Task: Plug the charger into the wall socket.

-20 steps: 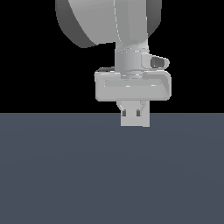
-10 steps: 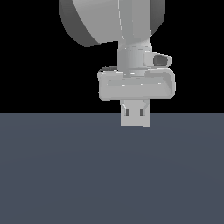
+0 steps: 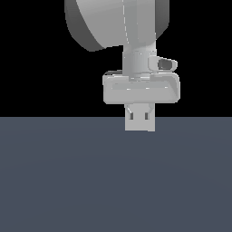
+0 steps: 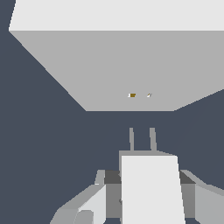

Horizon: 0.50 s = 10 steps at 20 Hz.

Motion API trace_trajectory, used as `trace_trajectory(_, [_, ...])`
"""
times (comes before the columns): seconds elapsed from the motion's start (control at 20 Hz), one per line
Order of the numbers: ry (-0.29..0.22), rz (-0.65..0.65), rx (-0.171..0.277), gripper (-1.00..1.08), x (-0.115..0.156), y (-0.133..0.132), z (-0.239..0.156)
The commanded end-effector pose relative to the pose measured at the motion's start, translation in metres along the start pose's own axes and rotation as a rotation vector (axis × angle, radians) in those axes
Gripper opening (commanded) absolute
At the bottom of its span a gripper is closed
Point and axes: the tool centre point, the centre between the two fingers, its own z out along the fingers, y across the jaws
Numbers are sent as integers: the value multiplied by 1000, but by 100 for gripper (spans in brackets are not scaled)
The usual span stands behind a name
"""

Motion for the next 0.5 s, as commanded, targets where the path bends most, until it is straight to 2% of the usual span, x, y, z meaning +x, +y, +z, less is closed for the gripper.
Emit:
trace_trajectory(0.0, [0,0,0,-100,7,0,1])
trace_trajectory(0.45, [0,0,0,-100,34,0,8])
